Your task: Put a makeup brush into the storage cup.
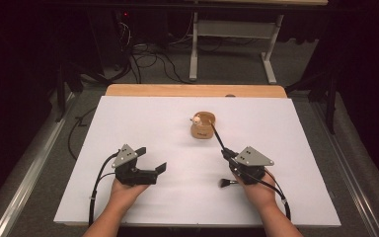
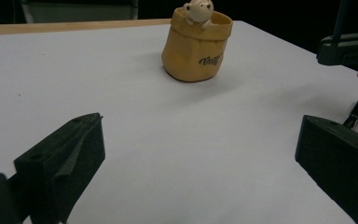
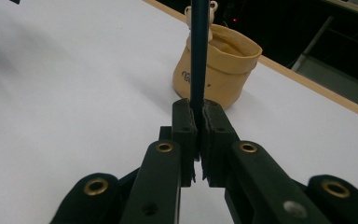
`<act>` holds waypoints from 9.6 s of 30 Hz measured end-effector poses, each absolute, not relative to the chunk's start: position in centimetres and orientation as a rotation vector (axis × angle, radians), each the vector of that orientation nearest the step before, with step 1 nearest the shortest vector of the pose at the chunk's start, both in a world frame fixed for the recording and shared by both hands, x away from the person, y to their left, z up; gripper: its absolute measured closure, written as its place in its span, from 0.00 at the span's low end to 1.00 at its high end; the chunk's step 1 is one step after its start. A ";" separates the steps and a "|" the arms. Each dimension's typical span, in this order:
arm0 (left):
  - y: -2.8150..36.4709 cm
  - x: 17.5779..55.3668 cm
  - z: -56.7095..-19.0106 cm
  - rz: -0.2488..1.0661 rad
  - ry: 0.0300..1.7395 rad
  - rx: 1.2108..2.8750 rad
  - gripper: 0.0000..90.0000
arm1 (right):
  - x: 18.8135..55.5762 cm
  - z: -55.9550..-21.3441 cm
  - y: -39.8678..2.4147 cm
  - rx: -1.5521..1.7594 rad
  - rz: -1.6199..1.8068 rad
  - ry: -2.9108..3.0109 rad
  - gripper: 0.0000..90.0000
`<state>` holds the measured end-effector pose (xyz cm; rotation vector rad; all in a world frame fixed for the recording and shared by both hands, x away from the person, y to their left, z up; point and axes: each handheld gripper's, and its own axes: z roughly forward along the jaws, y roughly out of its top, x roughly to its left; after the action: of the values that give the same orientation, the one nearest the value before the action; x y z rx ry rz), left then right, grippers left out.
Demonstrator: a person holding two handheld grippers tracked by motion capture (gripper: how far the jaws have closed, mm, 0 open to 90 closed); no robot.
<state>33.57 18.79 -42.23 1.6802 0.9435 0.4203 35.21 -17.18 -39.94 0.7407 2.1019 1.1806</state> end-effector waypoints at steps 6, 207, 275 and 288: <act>18.7 33.5 -42.1 0.410 0.926 1.680 0.02 | 35.2 -40.1 -17.2 0.748 1.183 2.112 0.97; 12.8 33.6 -39.9 0.199 0.626 1.662 0.92 | 32.9 -40.5 -10.3 0.527 1.451 2.212 0.88; 13.6 33.6 -39.6 0.273 0.637 1.651 0.49 | 33.5 -39.7 -11.7 0.581 1.479 2.162 0.95; 13.9 34.0 -39.8 0.341 0.714 1.661 0.27 | 34.0 -39.3 -12.9 0.609 1.485 2.121 0.95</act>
<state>33.96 13.94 -39.84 1.6608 0.7141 0.3415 33.98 -12.86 -39.26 0.6090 2.1214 1.4851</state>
